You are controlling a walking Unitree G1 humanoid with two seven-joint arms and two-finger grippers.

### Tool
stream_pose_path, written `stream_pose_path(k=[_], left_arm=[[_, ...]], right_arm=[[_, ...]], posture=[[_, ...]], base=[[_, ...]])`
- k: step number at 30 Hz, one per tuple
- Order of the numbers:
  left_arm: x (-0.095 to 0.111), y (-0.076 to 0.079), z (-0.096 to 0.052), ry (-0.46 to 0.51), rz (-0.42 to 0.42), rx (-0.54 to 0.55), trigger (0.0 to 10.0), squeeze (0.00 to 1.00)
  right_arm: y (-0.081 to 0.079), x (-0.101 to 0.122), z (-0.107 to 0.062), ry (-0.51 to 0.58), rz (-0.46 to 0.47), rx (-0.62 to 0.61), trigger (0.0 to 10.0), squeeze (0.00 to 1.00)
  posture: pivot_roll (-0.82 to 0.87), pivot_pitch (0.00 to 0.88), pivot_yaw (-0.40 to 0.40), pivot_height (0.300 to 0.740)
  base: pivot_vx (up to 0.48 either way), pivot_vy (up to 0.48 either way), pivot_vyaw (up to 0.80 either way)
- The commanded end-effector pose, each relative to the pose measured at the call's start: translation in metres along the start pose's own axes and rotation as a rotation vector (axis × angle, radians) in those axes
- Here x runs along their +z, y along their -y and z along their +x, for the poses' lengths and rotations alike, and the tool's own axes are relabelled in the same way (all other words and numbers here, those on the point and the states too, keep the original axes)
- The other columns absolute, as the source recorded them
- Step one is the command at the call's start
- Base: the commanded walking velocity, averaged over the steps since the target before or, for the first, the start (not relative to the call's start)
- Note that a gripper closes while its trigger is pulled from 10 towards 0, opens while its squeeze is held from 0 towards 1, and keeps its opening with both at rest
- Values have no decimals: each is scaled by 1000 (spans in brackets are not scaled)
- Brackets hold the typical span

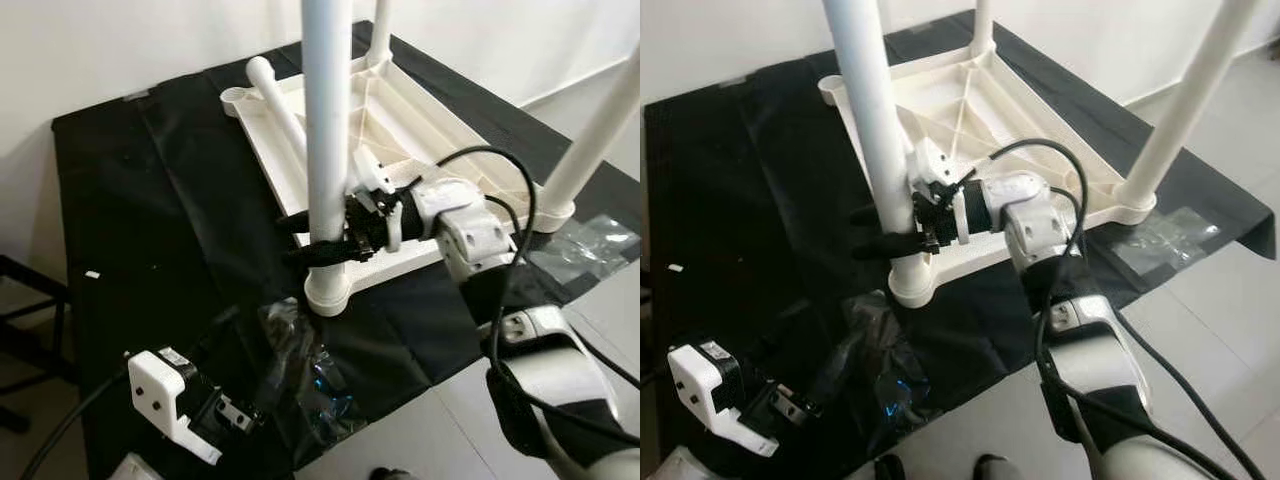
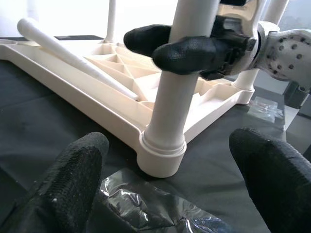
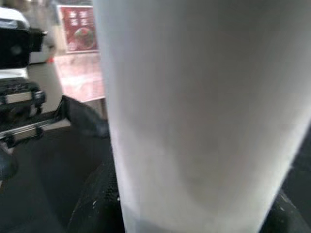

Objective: Building children table

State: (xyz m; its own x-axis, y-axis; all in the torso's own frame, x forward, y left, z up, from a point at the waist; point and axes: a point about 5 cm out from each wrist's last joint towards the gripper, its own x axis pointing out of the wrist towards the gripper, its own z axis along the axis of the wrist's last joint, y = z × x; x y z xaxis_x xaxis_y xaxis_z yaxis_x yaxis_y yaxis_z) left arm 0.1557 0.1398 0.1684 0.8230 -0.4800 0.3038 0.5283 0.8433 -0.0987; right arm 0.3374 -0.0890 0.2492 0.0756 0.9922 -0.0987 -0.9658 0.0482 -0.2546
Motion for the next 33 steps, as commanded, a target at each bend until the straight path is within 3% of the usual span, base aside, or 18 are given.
stream_pose_path(k=[1, 3, 4, 5, 6, 7, 9, 13, 22, 23, 24, 30, 33], left_arm=[[-3, -3, -4, -33, 3, 7, 10000, 0], [-3, -3, -4, -33, 3, 7, 10000, 0], [-3, -3, -5, -33, 4, 7, 10000, 0], [-3, -5, -4, -32, 4, 7, 10000, 0], [-4, -7, -2, -33, 5, 1, 10000, 0], [-4, -7, -2, -33, 5, 1, 10000, 0], [-7, -10, 2, -32, 3, -5, 10000, 0], [-9, -11, 7, -23, -5, -9, 10000, 0], [-10, -12, 7, -10, 8, 28, 10000, 0], [-10, -13, 7, -9, 9, 29, 10000, 0], [-10, -13, 7, -11, 8, 26, 10000, 0], [-11, -14, 7, -12, 5, 20, 10000, 0], [-11, -13, 7, -12, 3, 19, 10000, 0]], right_arm=[[-15, -29, 10, -59, 131, -243, 0, 0], [-15, -29, 10, -59, 131, -243, 0, 0], [-21, -36, 15, -75, 170, -332, 0, 0], [-52, -57, 31, -138, 259, -525, 0, 0], [-74, -66, 38, -174, 315, -675, 0, 0], [-74, -66, 38, -174, 315, -675, 0, 0], [-89, -71, 39, -223, 339, -817, 0, 0], [-73, -71, 37, -223, 299, -816, 0, 0], [-67, -62, 37, -216, 277, -837, 0, 0], [-65, -58, 38, -218, 262, -863, 9216, 0], [-58, -50, 37, -190, 240, -865, 10000, 1000], [-38, -36, 35, -140, 191, -820, 10000, 1000], [-28, -26, 40, -81, 164, -695, 10000, 1000]], posture=[[67, 249, 30, 740], [67, 249, 30, 740], [67, 249, 30, 740], [38, 243, 44, 740], [15, 233, 51, 740], [15, 233, 51, 740], [-10, 215, 51, 740], [-5, 206, 21, 740], [1, 197, 21, 740], [-2, 196, 25, 740], [-1, 192, 29, 740], [-4, 196, 33, 740], [6, 196, 34, 740]], base=[[0, 0, 0], [0, 0, 0], [0, 0, 0], [0, 0, 0], [0, 0, 0], [0, 0, 0], [0, 0, 0], [0, 0, 0], [0, 0, 0], [0, 0, 0], [0, 0, 0], [0, 0, 0], [0, 0, 0]])
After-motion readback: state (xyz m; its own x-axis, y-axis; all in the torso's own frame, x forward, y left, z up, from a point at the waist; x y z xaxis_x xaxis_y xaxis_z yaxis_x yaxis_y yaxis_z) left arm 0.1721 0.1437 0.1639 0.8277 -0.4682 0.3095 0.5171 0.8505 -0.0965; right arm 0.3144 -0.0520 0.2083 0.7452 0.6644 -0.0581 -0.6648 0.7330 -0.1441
